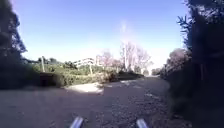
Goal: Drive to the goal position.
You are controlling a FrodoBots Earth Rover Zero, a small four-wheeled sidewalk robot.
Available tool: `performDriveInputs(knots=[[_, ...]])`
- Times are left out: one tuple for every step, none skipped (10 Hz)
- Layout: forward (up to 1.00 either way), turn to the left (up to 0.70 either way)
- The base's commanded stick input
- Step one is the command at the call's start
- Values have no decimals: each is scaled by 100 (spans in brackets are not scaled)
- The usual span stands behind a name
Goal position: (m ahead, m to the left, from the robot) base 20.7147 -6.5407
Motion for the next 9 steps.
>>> performDriveInputs(knots=[[50,0],[50,0],[50,0],[50,0],[50,0],[50,0],[49,0],[49,0],[49,-7]])
